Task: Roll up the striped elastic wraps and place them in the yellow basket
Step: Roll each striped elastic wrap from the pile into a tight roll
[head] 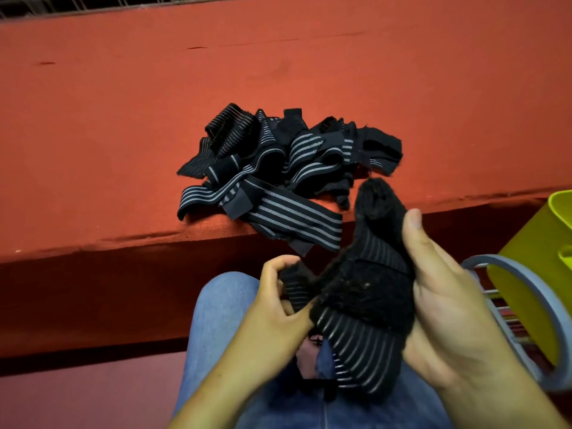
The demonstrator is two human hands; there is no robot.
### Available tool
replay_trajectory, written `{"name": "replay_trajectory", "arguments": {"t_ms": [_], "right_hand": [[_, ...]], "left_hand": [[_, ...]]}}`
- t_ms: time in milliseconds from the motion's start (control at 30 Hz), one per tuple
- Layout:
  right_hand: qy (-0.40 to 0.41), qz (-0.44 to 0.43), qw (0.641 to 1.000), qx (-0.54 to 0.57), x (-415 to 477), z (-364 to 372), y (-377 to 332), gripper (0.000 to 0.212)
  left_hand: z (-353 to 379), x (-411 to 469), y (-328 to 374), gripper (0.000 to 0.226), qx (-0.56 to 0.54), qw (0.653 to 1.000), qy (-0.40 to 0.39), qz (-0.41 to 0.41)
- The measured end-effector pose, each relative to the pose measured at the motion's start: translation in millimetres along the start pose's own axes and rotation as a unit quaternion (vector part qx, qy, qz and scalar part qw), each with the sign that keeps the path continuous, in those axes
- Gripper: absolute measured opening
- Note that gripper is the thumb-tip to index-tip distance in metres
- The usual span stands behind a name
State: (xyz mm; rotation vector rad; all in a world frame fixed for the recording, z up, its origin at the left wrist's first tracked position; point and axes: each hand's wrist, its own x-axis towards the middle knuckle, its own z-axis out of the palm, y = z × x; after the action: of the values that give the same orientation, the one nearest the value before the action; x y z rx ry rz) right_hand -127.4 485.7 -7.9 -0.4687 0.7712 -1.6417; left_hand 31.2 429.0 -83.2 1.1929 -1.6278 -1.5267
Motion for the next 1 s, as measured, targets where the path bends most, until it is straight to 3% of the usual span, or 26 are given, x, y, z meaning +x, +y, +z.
{"name": "replay_trajectory", "arguments": {"t_ms": [133,433,633,733,800,867,1000], "right_hand": [[-0.015,0.009,1.000,0.009,-1.1,4.0,2.3,0.045],[0.003,-0.020,1.000,-0.024,5.5,-3.9,-4.5,0.044],[0.025,-0.077,0.992,-0.100,8.1,-8.6,-11.3,0.045],[0.041,-0.094,0.980,-0.172,11.0,-14.2,-2.7,0.045],[0.037,-0.096,0.971,-0.217,11.6,-17.8,3.9,0.037],[0.019,-0.089,0.966,-0.243,10.7,-20.0,8.8,0.033],[-0.037,-0.072,0.957,-0.280,8.9,-19.0,13.4,0.030]], "left_hand": [[0.6,-4.8,10.7,0.027,0.079,0.995,0.049,0.043],[-29.1,3.9,-27.9,0.056,0.157,0.987,0.019,-0.014],[-43.8,3.3,-43.0,0.052,0.149,0.985,0.008,-0.082],[-47.0,2.4,-27.0,0.057,0.172,0.983,0.057,-0.020],[-45.5,-3.2,-4.7,0.043,0.092,0.992,0.073,0.044],[-40.1,-10.5,20.9,0.031,0.007,0.995,0.040,0.092],[-31.0,-21.9,49.6,0.050,-0.013,0.990,-0.030,0.139]]}}
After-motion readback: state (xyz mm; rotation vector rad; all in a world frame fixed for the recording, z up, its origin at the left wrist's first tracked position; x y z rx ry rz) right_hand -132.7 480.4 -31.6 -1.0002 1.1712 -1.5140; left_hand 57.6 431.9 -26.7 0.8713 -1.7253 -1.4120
